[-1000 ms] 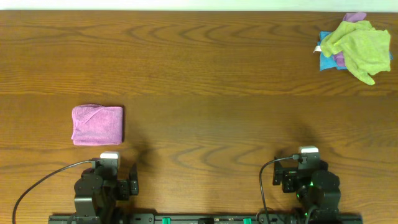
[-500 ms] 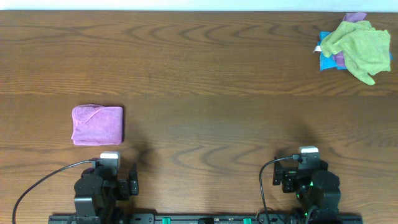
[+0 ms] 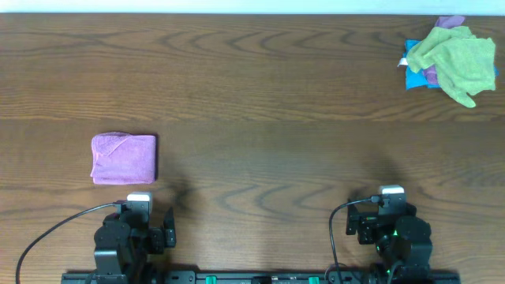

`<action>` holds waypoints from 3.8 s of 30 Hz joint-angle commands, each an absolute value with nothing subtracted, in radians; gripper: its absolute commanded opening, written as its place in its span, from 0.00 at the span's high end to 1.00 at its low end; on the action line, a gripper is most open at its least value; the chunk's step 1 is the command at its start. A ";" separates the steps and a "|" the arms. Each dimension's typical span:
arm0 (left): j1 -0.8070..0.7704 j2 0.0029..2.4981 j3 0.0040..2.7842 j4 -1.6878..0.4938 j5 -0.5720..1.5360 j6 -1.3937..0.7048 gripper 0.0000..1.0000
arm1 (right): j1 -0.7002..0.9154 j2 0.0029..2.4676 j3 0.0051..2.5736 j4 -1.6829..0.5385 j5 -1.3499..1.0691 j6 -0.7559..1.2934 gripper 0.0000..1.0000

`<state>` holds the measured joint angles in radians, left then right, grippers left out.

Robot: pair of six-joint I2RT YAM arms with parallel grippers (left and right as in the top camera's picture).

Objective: Fold the cloth
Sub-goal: 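Move the right gripper toward the crumpled cloth pile at top right, then grasp the green cloth from the pile with the right gripper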

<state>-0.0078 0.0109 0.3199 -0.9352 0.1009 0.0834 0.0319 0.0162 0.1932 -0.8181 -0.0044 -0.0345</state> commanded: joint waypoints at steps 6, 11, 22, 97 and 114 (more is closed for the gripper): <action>-0.011 0.004 0.309 -0.990 0.097 0.098 0.05 | 0.025 0.010 0.183 -0.814 -0.008 -0.031 0.01; -0.011 0.004 0.309 -0.991 0.097 0.098 0.05 | -0.009 0.163 0.200 -0.719 0.007 0.117 0.01; -0.011 0.004 0.309 -0.990 0.097 0.098 0.05 | -0.146 0.655 0.594 -0.664 0.053 0.080 0.01; -0.011 0.004 0.309 -0.991 0.097 0.098 0.05 | -0.373 2.332 1.855 -0.337 -0.154 0.231 0.01; -0.011 0.004 0.309 -0.990 0.097 0.098 0.04 | -0.369 2.336 1.857 -0.363 -0.154 0.223 0.99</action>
